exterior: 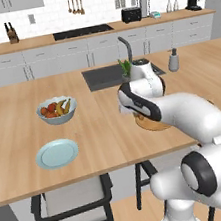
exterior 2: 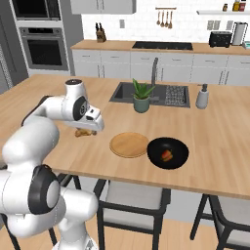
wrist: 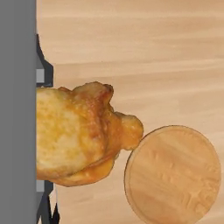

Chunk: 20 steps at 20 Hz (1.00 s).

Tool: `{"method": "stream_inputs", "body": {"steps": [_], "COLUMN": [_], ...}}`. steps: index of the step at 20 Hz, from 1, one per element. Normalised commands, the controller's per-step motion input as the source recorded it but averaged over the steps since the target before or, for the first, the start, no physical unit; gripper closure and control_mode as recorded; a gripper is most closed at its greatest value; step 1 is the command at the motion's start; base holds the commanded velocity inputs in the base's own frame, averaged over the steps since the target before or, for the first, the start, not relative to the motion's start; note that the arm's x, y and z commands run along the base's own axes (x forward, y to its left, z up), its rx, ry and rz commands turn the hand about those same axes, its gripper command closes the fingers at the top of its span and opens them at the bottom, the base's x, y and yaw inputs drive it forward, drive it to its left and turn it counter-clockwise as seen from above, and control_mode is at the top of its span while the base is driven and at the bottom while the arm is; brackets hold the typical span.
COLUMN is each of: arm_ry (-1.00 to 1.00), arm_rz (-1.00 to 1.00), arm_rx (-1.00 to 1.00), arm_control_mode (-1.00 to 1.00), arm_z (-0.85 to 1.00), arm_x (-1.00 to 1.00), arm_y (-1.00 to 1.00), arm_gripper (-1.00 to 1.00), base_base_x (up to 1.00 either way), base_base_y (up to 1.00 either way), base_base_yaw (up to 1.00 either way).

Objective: Pick the chicken drumstick and bell pepper from their plates and place them in the bowl. Then put the bowl in the fridge.

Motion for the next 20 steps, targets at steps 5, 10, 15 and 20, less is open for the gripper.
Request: {"method": "stream_inputs", "body": {"steps": [5,10,15,20], "arm_ry": [0.07,0.03,-0.01,-0.07], "arm_rz": [-0.01,-0.01,-0.02,-0.01], "arm_rx": [0.0,-0.01,-0.04,-0.07], "arm_control_mode": [-1.0,-1.0,-1.0,-1.0], "arm_z": [0.0,0.0,0.0,-0.02], "arm_x": [0.12,0.0,-0.01,0.0], "arm_y": [-1.0,-1.0,-1.0,-1.0], "arm_gripper": [1.0,1.0,1.0,1.0], "base_base_x": [0.0,0.0,0.0,0.0], "base_base_y": [0.0,0.0,0.0,0.0], "base_base_yaw": [0.0,0.0,0.0,0.0]}}
